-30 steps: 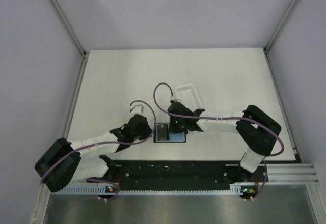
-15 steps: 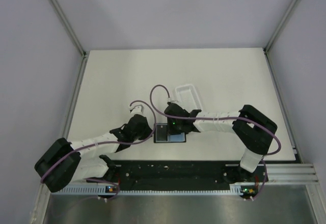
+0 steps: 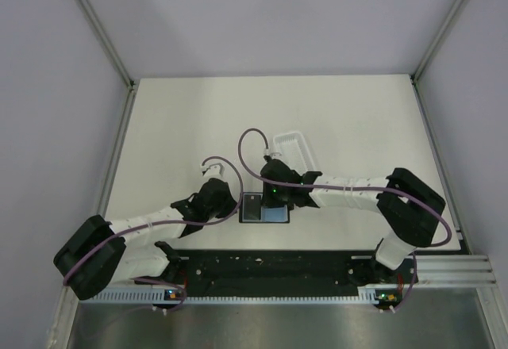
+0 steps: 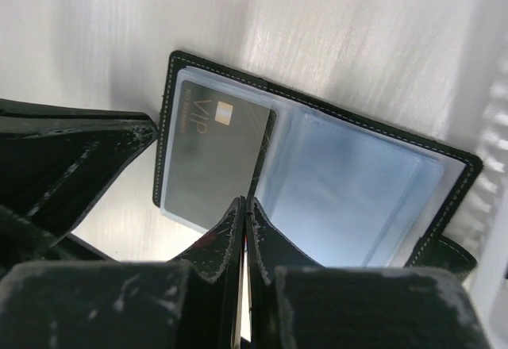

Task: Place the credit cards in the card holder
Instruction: Insert the credit card into the card holder, then close the card holder at the center of the board.

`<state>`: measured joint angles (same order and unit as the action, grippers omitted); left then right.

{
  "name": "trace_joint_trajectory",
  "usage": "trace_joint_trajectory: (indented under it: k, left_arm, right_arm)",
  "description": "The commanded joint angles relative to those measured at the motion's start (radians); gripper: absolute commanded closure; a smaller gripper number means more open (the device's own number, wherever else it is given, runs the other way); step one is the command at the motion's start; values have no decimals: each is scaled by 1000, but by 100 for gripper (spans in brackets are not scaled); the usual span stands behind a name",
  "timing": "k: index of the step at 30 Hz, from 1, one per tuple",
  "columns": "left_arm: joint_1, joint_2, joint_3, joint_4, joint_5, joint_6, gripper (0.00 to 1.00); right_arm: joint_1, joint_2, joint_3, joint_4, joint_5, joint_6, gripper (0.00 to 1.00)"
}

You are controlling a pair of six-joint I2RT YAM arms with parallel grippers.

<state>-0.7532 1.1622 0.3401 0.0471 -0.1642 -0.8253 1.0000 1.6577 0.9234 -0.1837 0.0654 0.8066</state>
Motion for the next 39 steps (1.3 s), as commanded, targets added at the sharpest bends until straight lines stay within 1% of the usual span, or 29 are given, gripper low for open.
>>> trace_joint_trajectory:
  k: [1, 2, 3, 7, 10, 11, 13, 14, 17, 23, 28, 33, 36, 39]
  left_arm:
    - [-3, 5, -35, -64, 18, -1, 100]
    - [-3, 4, -35, -64, 17, 0, 100]
    - [-3, 1, -36, -64, 17, 0, 100]
    - [-3, -16, -33, -78, 14, 2, 100]
    - [-3, -25, -30, -85, 11, 3, 100]
    - [-5, -29, -30, -87, 9, 5, 100]
    - [-3, -27, -24, -90, 9, 8, 100]
    - [-3, -26, -23, -89, 9, 6, 100]
    - [-3, -18, -19, -87, 12, 9, 100]
    - [-3, -15, -18, -85, 14, 6, 100]
    - [-3, -15, -21, -85, 14, 8, 100]
    - [-3, -13, -24, -82, 12, 6, 100]
    - [-3, -10, -24, -81, 15, 3, 100]
    - [-3, -13, -27, -81, 14, 5, 100]
  right_arm:
    - [14, -113, -4, -49, 100, -24, 100]
    - [15, -131, -8, -65, 122, -24, 99]
    - [14, -145, -12, -83, 137, -24, 96]
    - [14, -191, -21, -163, 195, -24, 79]
    - [15, -213, -23, -215, 240, -26, 63]
    - [14, -219, -17, -238, 255, -26, 60]
    - [14, -226, -2, -279, 284, -35, 48]
    - [14, -225, 11, -305, 298, -38, 46]
    - [14, -216, 35, -345, 298, -41, 45]
    - [14, -207, 31, -347, 275, -24, 46]
    - [14, -231, 28, -333, 275, -30, 47]
    - [15, -288, -7, -248, 248, -81, 48]
    - [17, -315, -35, -165, 208, -110, 52]
    - [15, -290, -32, -149, 200, -110, 56]
